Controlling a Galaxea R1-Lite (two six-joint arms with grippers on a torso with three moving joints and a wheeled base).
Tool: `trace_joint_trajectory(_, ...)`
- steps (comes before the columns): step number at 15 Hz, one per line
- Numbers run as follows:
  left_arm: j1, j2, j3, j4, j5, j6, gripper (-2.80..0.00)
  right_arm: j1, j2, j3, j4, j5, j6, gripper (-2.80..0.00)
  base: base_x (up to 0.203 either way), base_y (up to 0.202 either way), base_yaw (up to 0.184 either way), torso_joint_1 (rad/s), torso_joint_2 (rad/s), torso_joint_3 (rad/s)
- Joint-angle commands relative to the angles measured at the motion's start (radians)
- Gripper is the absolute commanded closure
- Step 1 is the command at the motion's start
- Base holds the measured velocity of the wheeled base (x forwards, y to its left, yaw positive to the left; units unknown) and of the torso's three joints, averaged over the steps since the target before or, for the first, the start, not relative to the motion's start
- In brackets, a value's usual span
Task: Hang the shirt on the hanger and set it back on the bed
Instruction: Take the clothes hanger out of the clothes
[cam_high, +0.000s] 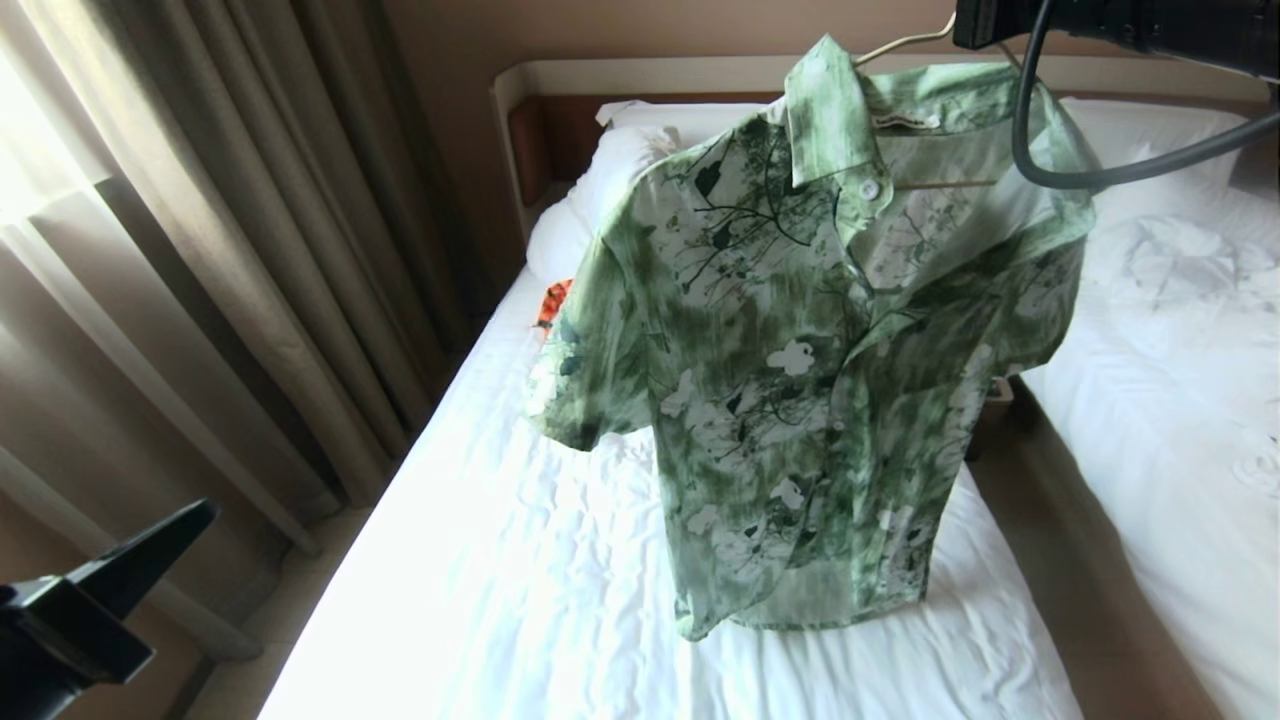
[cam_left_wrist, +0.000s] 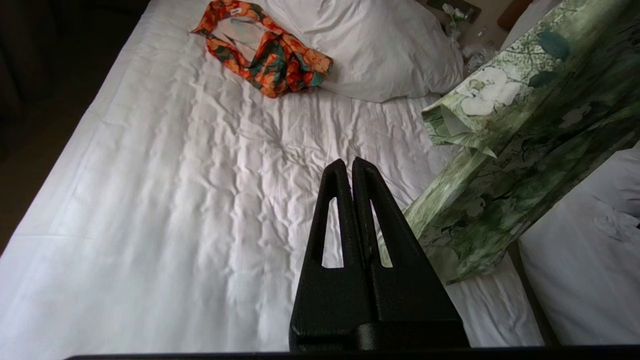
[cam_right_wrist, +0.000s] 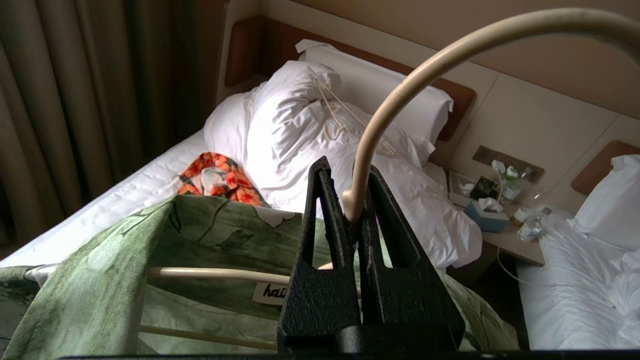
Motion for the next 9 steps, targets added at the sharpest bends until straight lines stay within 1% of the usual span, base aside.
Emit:
trace_joint_trajectory(1,0.018,-0.101,0.017,0.039,-0.001,-0.005,0.00,0.000,0.011,0.000,-0.023,-0.001,-0.003,0.00,0.000,0.000,0.000,0.000,0.00,0.000)
trace_joint_trajectory(3,0.022,-0.169,0.018,0.111,0.015,-0.007,0.00,0.001,0.013,0.000,-0.063,-0.002,-0.008,0.00,0.000,0.000,0.000,0.000,0.00,0.000)
trace_joint_trajectory(5,0.023,-0.235,0.014,0.191,0.067,-0.007,0.00,0.000,0.011,-0.001,-0.079,-0.005,-0.020,0.00,0.000,0.000,0.000,0.000,0.00,0.000)
trace_joint_trajectory(6,0.023,-0.267,0.013,0.213,0.092,-0.006,0.00,0.000,0.010,-0.001,-0.081,-0.005,-0.022,0.00,0.000,0.000,0.000,0.000,0.00,0.000)
trace_joint_trajectory(8,0.022,-0.322,0.013,0.258,0.124,-0.006,0.00,0.000,0.008,-0.001,-0.080,-0.007,-0.022,0.00,0.000,0.000,0.000,0.000,0.00,0.000)
trace_joint_trajectory(9,0.021,-0.348,0.013,0.296,0.129,-0.005,0.00,-0.002,0.010,-0.001,-0.080,-0.007,-0.022,0.00,0.000,0.000,0.000,0.000,0.00,0.000)
